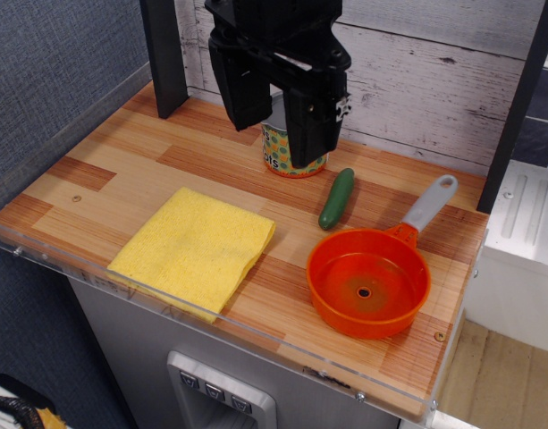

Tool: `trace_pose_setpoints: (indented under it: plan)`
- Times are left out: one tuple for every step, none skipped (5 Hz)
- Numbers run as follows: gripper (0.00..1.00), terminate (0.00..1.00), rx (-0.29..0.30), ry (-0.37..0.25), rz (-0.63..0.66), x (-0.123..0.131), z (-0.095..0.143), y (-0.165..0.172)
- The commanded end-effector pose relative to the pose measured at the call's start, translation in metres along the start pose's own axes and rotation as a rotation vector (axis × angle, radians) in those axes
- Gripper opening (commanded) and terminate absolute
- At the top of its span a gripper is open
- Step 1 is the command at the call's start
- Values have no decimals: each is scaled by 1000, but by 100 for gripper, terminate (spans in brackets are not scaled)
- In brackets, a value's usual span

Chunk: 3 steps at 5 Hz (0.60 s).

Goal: Move the yellow cloth to left side center

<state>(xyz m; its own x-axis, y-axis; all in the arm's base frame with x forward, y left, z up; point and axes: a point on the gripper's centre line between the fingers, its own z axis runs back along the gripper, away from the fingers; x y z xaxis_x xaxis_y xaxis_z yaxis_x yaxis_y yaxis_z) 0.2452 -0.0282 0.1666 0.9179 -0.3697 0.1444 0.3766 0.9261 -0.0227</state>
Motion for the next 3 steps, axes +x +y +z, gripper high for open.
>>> trace_pose_setpoints:
  plan:
    - [100,0,0,0,0,0,0,0]
    - [100,0,-19,56,17,-5,-23,12]
    - [100,0,-7,82,20,-14,-43,23]
